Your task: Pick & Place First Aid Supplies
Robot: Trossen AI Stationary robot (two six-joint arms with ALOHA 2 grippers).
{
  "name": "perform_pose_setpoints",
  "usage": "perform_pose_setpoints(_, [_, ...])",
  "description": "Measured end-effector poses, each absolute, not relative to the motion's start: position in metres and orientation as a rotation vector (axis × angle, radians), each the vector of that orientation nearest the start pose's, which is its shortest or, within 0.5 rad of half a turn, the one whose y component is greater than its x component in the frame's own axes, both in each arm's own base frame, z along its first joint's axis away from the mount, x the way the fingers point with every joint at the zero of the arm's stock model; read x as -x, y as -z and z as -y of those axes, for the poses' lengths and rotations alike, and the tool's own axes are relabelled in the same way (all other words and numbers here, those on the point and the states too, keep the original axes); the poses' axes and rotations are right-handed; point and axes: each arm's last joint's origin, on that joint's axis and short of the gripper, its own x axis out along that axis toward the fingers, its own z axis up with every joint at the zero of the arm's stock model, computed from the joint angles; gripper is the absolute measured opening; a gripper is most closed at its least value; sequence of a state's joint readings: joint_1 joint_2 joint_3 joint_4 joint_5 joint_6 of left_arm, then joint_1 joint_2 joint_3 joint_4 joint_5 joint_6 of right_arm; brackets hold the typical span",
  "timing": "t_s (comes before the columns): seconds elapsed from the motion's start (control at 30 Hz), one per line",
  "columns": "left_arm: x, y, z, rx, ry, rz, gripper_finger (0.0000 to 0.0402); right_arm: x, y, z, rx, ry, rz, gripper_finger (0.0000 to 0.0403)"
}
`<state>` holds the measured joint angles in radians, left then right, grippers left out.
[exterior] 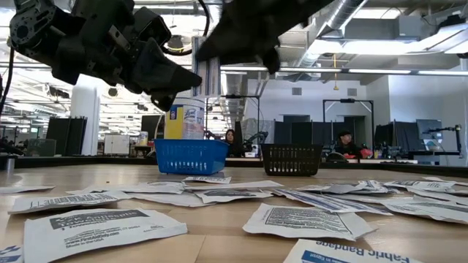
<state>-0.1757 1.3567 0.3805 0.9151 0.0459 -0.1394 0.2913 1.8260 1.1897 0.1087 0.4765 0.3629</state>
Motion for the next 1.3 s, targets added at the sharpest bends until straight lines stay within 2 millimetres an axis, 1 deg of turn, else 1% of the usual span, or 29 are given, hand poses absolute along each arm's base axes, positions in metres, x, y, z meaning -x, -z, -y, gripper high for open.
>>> perform_pose_setpoints(0.1, [-0.2432,-0.1860,0.0449,0.135,0.218,-0.078,0.0008,-0.3949,-0.2039,-0.0996,-0.100,0.255,-0.440,0.0056])
perform_pose_setpoints(0.13, [-0.2431,-0.1856,0.0450,0.134,0.218,-0.081,0.0008,-0.3964,-0.2036,-0.0987,-0.088,0.253,-0.431,0.0056])
perform_pose_setpoints(0.4, [-0.2431,-0.1855,0.0451,0.133,0.218,-0.084,0.0008,-0.3974,-0.2049,-0.0968,-0.067,0.270,-0.416,0.0053])
perform_pose_setpoints(0.8, [-0.2430,-0.1837,0.0450,0.128,0.217,-0.103,0.0008,-0.3954,-0.2046,-0.1035,-0.011,0.246,-0.426,0.0003])
perform_pose_setpoints(1.13, [-0.2431,-0.1810,0.0443,0.100,0.212,-0.132,0.0008,-0.3944,-0.2027,-0.1037,0.000,0.245,-0.448,0.0003])
perform_pose_setpoints(1.3, [-0.2433,-0.1807,0.0425,0.100,0.206,-0.137,0.0008,-0.3922,-0.2054,-0.1053,0.003,0.240,-0.451,0.0002])
